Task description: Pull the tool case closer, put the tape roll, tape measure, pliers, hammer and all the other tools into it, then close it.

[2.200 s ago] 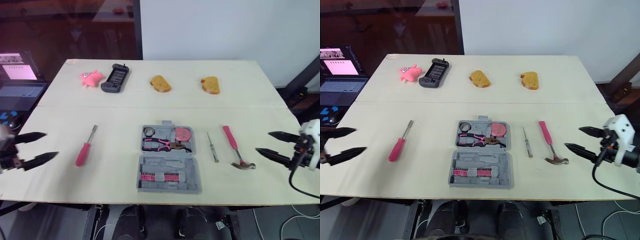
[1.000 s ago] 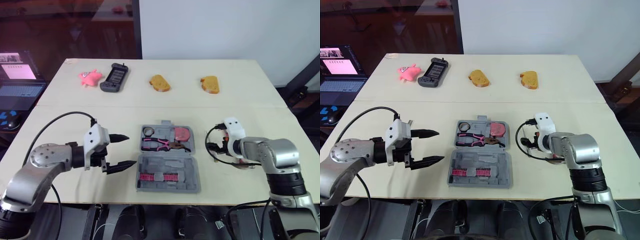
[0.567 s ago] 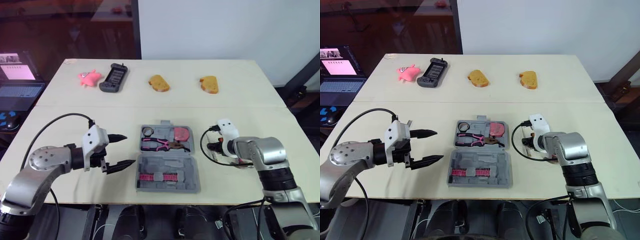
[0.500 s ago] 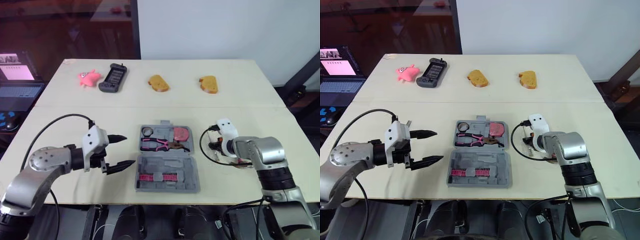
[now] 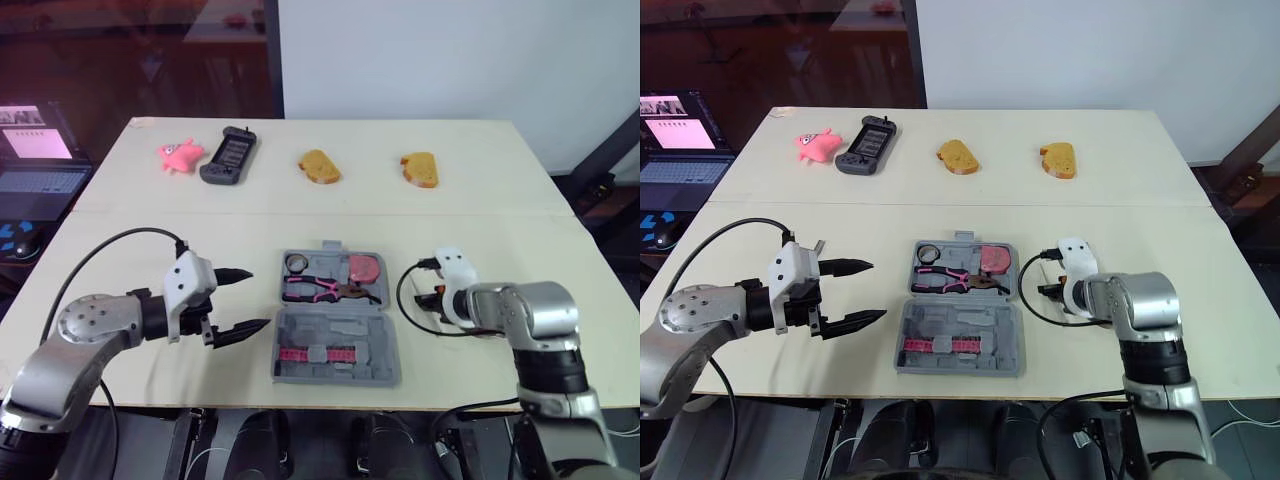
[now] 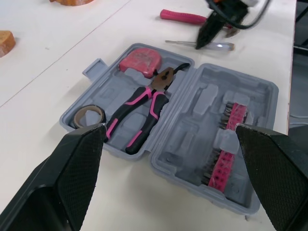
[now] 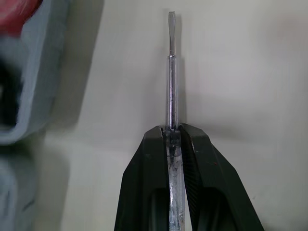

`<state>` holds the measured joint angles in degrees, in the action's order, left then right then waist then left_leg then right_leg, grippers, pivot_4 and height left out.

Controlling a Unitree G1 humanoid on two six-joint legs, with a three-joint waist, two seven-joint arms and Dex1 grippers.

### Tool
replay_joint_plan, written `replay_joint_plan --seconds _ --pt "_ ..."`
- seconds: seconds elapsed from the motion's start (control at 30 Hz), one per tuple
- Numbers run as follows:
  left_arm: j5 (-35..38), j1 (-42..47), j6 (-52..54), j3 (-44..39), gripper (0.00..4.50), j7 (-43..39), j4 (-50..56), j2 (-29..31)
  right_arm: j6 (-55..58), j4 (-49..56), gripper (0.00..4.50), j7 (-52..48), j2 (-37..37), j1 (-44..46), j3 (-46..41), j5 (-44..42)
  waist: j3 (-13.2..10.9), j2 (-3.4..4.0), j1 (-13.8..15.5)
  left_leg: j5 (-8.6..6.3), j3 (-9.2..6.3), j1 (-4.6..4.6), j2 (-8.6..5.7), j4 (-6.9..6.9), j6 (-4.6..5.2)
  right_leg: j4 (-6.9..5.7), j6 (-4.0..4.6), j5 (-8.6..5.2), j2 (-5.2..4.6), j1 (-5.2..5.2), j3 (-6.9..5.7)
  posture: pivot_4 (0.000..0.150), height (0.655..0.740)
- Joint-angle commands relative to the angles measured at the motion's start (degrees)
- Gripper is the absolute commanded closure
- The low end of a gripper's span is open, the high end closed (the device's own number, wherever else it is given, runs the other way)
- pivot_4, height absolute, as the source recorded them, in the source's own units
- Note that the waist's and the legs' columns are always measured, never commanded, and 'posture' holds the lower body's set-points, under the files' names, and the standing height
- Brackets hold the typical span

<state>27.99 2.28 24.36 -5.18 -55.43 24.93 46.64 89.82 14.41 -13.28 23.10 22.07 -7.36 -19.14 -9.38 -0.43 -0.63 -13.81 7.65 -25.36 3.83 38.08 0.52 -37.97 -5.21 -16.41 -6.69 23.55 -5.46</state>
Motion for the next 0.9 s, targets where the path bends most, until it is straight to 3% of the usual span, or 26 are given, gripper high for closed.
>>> replay_joint_plan --seconds 0.03,0.27,0.4,0.47,0.57,0.6,0.77,0.9 --pt "-0.77 0.49 -1.73 0.58 0.00 -0.40 0.05 -0.52 2.68 4.67 4.40 1.40 -2.30 -4.34 -1.42 -1.96 0.01 -0.02 -0.07 0.00 0.00 0.00 0.00 0.00 0.00 0.01 0.00 0.00 0.00 0.00 0.00 0.150 0.7188" --pt "0.25 2.09 -1.35 1.76 0.00 -2.68 -1.19 -0.74 2.68 6.60 4.40 4.34 -4.22 -7.27 -4.67 -3.28 0.02 -0.02 -0.07 -0.01 -0.02 0.01 0.00 0.00 -0.01 0.01 0.01 0.00 0.00 0.00 0.00 0.150 0.7188" --pt "0.13 2.92 -1.82 1.86 0.00 -3.53 -2.28 -0.64 2.68 7.60 2.83 5.18 -4.31 -8.32 -5.78 -5.91 0.03 -0.02 -0.01 -0.01 -0.02 0.01 -0.01 0.00 0.00 0.02 0.01 0.00 0.00 -0.01 0.00 0.150 0.7188" --pt "0.97 3.21 -1.56 1.69 0.00 -4.55 -2.62 -0.60 2.68 7.94 1.76 4.79 -2.68 -7.78 -6.82 -8.45 0.03 -0.03 -0.01 -0.02 -0.02 0.01 -0.01 0.00 0.01 0.03 0.01 0.00 -0.01 -0.02 0.00 0.150 0.7188" --pt "1.17 3.42 -1.39 1.38 0.00 -5.02 -2.78 -0.61 2.68 7.97 0.30 2.17 3.69 -5.46 -7.80 -13.73 -0.01 0.02 0.09 -0.02 -0.03 0.00 -0.01 0.00 0.01 0.04 0.01 0.00 -0.02 -0.02 0.00 0.150 0.7188" --pt "1.13 3.44 -1.41 1.32 0.00 -5.09 -2.87 -0.62 2.68 8.11 0.05 0.44 7.39 -4.87 -7.18 -16.29 -0.02 0.04 0.12 -0.02 -0.04 -0.02 0.00 0.00 0.02 0.04 0.01 0.00 -0.07 -0.01 0.00 0.150 0.7188" --pt "0.88 3.48 -1.73 1.14 0.00 -5.51 -3.37 -0.53 2.68 5.54 0.05 -6.67 22.09 2.49 -5.17 -23.94 -0.06 0.08 -0.48 -0.06 0.02 -0.03 -0.02 0.00 0.09 0.09 0.00 0.00 -0.08 0.05 0.01 0.150 0.7188" --pt "0.92 3.13 -2.39 0.80 0.00 -6.40 -3.11 -0.33 -4.79 4.50 0.05 -16.90 33.07 9.42 2.75 -22.44 -0.11 0.16 -0.35 -0.05 0.02 -0.04 0.01 -0.09 0.08 0.08 0.05 -0.03 0.00 0.15 0.02 0.150 0.7188"
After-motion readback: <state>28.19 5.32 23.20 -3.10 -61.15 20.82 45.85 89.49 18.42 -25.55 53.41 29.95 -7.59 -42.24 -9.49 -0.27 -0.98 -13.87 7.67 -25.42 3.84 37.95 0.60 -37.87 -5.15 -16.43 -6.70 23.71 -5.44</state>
